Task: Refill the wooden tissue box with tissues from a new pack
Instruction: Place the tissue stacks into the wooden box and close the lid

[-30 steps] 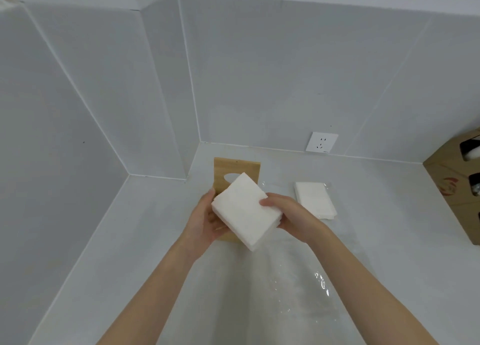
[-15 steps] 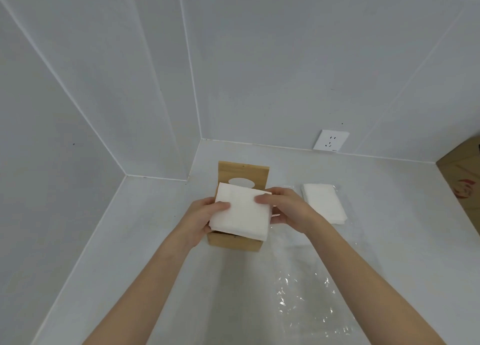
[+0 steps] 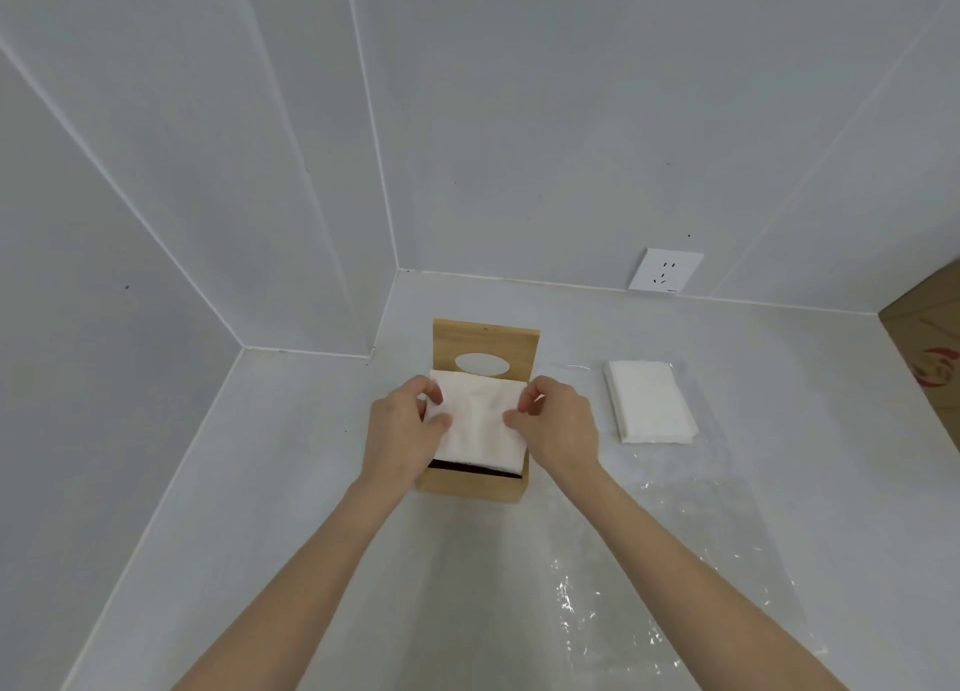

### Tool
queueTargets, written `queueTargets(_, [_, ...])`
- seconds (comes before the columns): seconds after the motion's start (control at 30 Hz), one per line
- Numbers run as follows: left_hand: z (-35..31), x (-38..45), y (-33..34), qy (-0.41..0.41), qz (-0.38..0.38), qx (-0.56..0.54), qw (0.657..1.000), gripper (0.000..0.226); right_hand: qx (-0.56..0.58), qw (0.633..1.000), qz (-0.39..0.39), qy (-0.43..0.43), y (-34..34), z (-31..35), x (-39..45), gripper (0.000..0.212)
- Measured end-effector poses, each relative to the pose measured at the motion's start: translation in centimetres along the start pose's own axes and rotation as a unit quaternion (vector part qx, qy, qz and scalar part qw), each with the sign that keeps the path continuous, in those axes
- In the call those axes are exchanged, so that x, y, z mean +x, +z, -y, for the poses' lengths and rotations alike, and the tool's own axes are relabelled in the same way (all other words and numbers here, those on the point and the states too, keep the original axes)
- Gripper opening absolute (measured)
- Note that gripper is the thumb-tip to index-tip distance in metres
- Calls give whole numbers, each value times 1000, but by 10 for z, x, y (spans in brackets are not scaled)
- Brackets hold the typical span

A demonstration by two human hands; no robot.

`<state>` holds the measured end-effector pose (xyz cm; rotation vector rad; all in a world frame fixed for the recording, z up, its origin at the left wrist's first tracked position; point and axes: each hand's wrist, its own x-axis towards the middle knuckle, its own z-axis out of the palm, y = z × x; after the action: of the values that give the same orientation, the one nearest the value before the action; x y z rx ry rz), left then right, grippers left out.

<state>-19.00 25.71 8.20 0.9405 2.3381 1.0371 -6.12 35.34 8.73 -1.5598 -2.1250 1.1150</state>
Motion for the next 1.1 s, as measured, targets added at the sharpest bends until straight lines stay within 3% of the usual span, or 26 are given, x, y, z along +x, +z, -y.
queueTargets(0.23, [9, 1, 1, 31, -16, 125, 992, 24, -97, 993, -8, -65, 4, -8, -2, 7])
queueTargets(0.43, [12, 7, -4, 45, 48, 75, 995, 67, -76, 993, 43, -79, -3, -13, 3, 39])
queueTargets(0.57, [15, 15, -11, 22, 72, 11, 997, 40, -33, 994, 75, -66, -8, -16, 5, 40])
queueTargets(0.7, [14, 20, -10, 28, 64, 16, 997, 29, 18, 997, 51, -57, -8, -15, 6, 28])
queueTargets(0.87, [9, 18, -2, 20, -6, 44, 999, 21, 48, 999, 10, -15, -4, -9, 9, 24])
queueTargets(1.0, [3, 17, 8, 22, -60, 151, 987, 21, 4, 1000, -13, -10, 4, -2, 8, 20])
queueTargets(1.1, [4, 17, 13, 68, -57, 248, 965, 23, -136, 989, -21, -57, 10, 0, 7, 17])
